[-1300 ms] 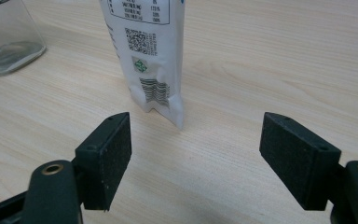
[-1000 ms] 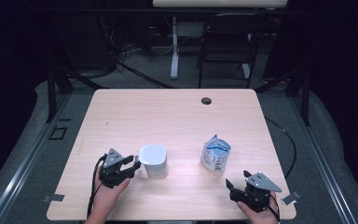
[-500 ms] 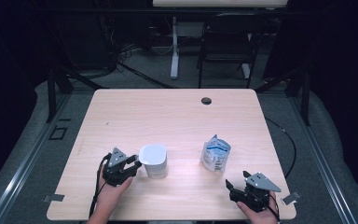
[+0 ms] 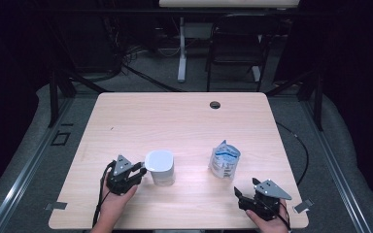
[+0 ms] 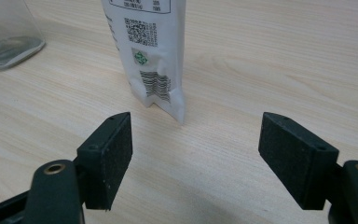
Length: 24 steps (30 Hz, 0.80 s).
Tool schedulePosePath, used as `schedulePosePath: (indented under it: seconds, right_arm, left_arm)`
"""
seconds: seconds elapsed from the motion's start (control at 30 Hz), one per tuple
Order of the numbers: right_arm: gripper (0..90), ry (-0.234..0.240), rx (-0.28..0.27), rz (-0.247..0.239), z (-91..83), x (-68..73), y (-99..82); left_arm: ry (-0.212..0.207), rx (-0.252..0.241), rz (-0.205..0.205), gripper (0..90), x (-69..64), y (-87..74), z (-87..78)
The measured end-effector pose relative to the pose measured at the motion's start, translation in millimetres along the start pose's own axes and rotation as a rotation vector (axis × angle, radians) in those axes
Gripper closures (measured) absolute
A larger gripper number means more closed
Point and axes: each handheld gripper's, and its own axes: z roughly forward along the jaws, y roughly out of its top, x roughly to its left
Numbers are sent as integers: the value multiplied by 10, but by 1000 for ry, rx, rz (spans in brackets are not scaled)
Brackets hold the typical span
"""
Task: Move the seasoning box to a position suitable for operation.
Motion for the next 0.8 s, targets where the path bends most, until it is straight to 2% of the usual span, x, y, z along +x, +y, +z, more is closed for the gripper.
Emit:
schedulePosePath:
  seconds: [0.37, 0.5, 0.8]
  right_arm:
    - [258, -2, 1, -1, 4, 6, 0]
    - [260, -1, -8, -4, -11, 24, 10]
    - [266, 13, -14, -9, -36, 44, 23]
  left_arm:
    - [6, 6, 14, 706, -53, -15, -32]
    - [15, 5, 21, 709, -112, -35, -58]
    - [4, 18, 29, 709, -199, -37, -85]
